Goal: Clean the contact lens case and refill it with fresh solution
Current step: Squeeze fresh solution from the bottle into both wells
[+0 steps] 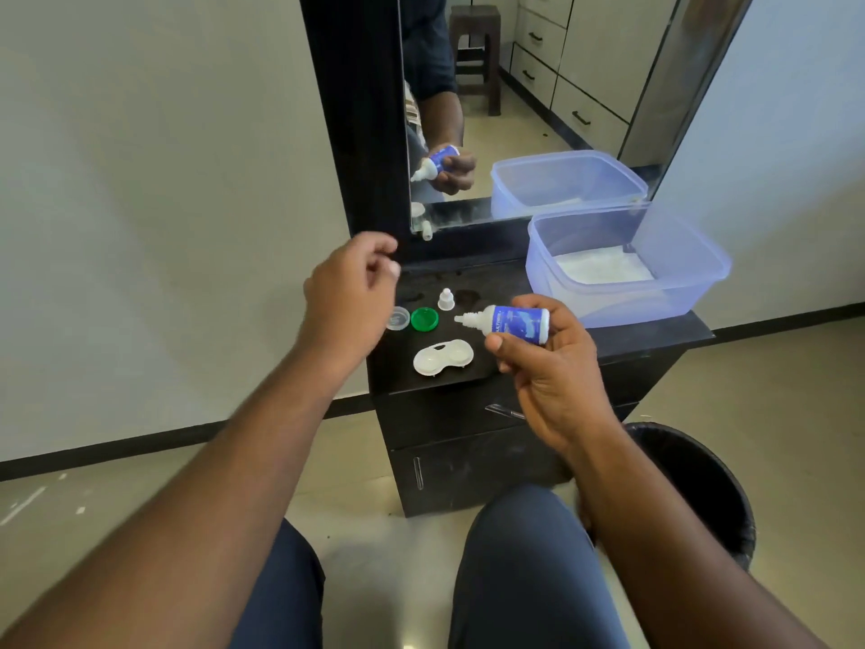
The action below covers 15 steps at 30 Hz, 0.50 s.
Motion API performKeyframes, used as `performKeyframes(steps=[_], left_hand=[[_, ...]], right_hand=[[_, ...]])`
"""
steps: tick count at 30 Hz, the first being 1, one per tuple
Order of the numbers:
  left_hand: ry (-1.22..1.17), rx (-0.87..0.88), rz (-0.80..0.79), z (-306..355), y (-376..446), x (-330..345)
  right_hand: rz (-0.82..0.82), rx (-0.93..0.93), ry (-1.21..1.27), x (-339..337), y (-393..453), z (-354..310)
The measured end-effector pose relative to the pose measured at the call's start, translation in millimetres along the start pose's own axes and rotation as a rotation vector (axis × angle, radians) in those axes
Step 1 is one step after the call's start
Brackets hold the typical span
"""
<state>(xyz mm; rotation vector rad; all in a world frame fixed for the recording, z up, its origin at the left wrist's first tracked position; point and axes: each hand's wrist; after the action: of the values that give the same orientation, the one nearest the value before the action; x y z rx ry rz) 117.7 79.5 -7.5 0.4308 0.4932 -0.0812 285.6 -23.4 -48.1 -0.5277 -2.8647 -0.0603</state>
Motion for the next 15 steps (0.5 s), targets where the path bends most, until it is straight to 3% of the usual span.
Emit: performKeyframes(steps=[6, 15], left_hand=[[-0.021, -0.046, -0.149, -25, -72, -5], [-0.002, -0.17, -0.142, -33, -70, 13]], right_hand=[[-0.134, 0.096, -0.019, 1, 24, -8], [-0.284, -0.043, -0.406, 10, 44, -7]])
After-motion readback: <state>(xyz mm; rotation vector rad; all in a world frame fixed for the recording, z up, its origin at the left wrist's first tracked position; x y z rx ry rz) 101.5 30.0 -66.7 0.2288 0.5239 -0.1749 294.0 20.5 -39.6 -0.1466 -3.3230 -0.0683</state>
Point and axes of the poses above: each hand's wrist, its own y-axis towards the middle knuckle, its own x-axis out of the palm, z = x × y, and after that the axes turned 10 degrees about -y, right-handed
